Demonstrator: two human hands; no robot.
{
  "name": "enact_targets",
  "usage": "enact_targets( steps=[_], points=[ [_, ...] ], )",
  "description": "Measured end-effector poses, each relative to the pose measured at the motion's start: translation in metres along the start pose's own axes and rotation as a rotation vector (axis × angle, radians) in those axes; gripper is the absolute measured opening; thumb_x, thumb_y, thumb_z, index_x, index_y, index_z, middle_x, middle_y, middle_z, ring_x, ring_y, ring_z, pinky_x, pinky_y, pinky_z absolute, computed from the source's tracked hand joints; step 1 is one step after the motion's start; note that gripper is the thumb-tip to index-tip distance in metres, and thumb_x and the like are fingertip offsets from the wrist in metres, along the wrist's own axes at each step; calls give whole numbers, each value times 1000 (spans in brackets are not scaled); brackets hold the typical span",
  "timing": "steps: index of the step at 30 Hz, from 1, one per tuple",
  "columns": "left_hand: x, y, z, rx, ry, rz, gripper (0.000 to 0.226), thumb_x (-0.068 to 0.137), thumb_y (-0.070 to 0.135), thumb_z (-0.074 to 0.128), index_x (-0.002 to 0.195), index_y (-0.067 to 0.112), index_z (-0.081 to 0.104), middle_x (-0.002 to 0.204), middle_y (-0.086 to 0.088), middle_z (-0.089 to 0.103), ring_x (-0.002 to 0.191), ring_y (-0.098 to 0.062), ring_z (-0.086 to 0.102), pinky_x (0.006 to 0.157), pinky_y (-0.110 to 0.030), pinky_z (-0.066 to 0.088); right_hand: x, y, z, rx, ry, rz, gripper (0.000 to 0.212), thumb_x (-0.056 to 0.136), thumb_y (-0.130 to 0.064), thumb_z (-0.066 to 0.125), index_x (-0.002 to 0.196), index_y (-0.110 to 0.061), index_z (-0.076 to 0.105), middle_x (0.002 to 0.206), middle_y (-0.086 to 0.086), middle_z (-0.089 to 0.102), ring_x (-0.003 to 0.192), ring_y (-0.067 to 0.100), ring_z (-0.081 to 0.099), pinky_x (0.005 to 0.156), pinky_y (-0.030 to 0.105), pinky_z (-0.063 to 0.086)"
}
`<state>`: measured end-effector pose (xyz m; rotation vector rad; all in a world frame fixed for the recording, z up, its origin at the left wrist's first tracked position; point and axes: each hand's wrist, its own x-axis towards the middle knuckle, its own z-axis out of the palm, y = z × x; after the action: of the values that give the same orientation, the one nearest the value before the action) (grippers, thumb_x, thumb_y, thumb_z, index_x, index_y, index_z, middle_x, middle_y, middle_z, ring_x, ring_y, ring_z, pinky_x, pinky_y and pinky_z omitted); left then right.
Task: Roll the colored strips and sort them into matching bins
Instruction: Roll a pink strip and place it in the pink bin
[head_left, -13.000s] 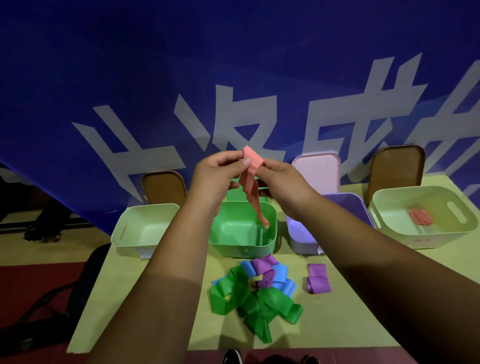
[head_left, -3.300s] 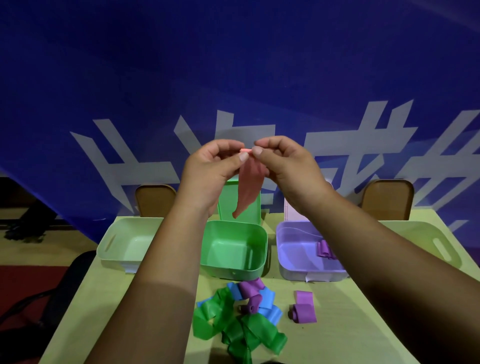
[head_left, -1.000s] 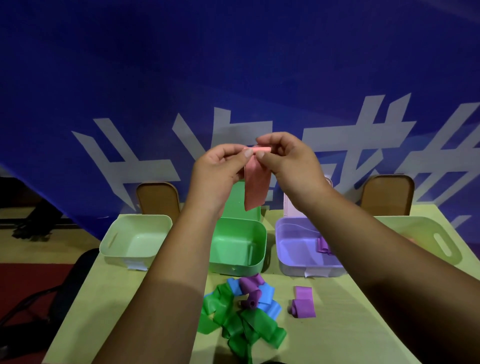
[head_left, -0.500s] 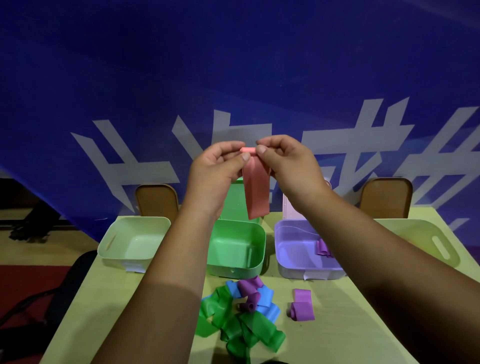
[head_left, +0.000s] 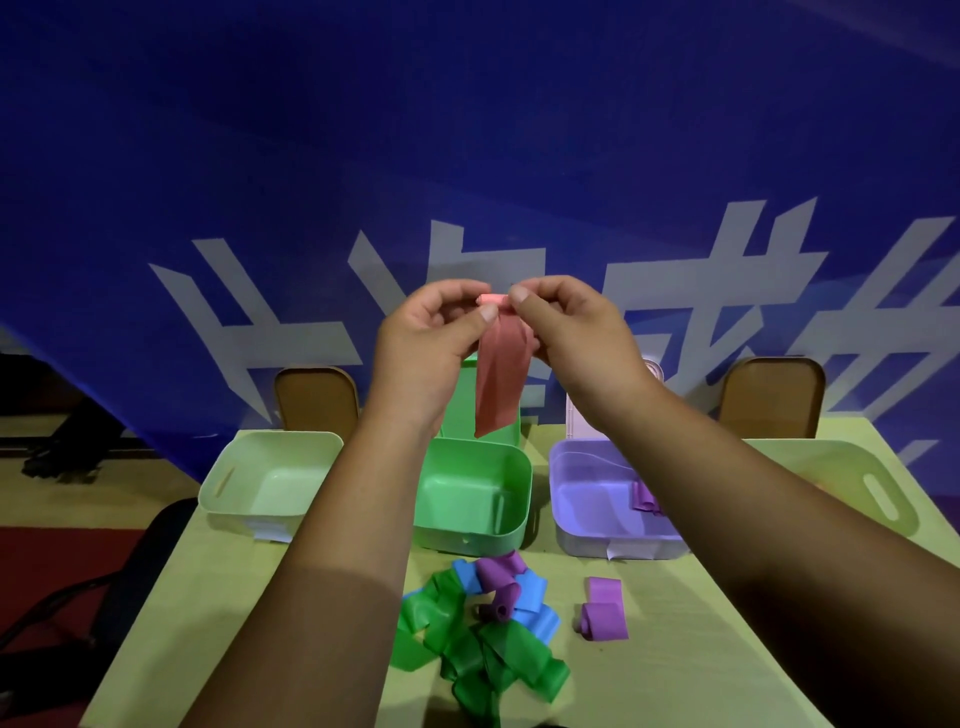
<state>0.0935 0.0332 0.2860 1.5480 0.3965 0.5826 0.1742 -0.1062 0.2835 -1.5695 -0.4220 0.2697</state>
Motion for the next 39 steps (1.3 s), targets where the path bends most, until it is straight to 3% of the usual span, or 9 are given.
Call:
enact_targets(
  steps=[3,6,9,15,22,27,30,33,39],
  points=[
    [-1,-1,-2,-4,-10,11,23,96,4,78,116,16,79,105,-6,80,96,-17,76,83,-30,63,0,1,0,-25,18,-7,14,102,-38,71,107,-27,77,91,-5,79,86,14,76,90,46,65],
    [-4,-1,-1,-40,-10,-12,27,95,-2,76,119,8,77,105,-9,79,98,-22,77,89,-37,64,0,3,1,-20,26,-11,10,103,-31,71,110,-25,76,90,-7,77,77,4,70,75,31,57],
    [-6,-2,0,-102,-7,-79,28,95,-2,75,123,4,73,112,-16,80,111,-36,77,100,-49,63,1,6,3,-21,38,-14,10,102,-26,73,111,-26,75,97,-3,79,84,9,71,80,33,58],
    [-10,-1,4,-129,9,-134,28,98,12,78,122,-2,73,113,-22,79,110,-38,77,101,-52,62,-1,8,3,-33,21,-33,17,102,-18,73,118,-24,73,103,-2,79,90,8,74,77,23,56],
    [-7,-6,-3,-14,11,-77,19,97,17,81,116,15,80,108,-8,82,106,-28,79,98,-49,64,-5,7,2,46,-9,-18,26,99,-11,74,125,-17,71,108,2,79,102,17,77,96,37,63],
    [-8,-6,-3,-23,-8,-25,21,97,8,78,118,12,78,109,-8,81,105,-24,79,91,-38,66,-5,10,3,12,-7,12,22,96,-43,76,109,-25,78,95,0,81,94,24,79,94,55,63],
    [-6,-9,-2,-30,-19,-24,25,95,1,77,118,10,78,111,-13,80,110,-32,76,94,-41,64,-3,13,3,2,19,14,18,97,-42,76,103,-25,79,87,-4,79,84,15,75,86,47,64],
    [-6,-9,0,-82,-37,-70,30,94,-6,75,123,4,73,112,-17,80,111,-34,77,98,-45,63,-1,13,3,2,43,9,8,99,-31,77,102,-25,78,82,-8,76,74,7,67,73,34,54],
    [-6,-7,1,-173,-37,-141,27,98,6,77,124,-1,72,117,-25,77,114,-41,75,103,-51,61,0,10,1,10,34,1,16,100,-18,75,116,-21,75,101,-1,80,90,11,74,82,31,61]
  ],
)
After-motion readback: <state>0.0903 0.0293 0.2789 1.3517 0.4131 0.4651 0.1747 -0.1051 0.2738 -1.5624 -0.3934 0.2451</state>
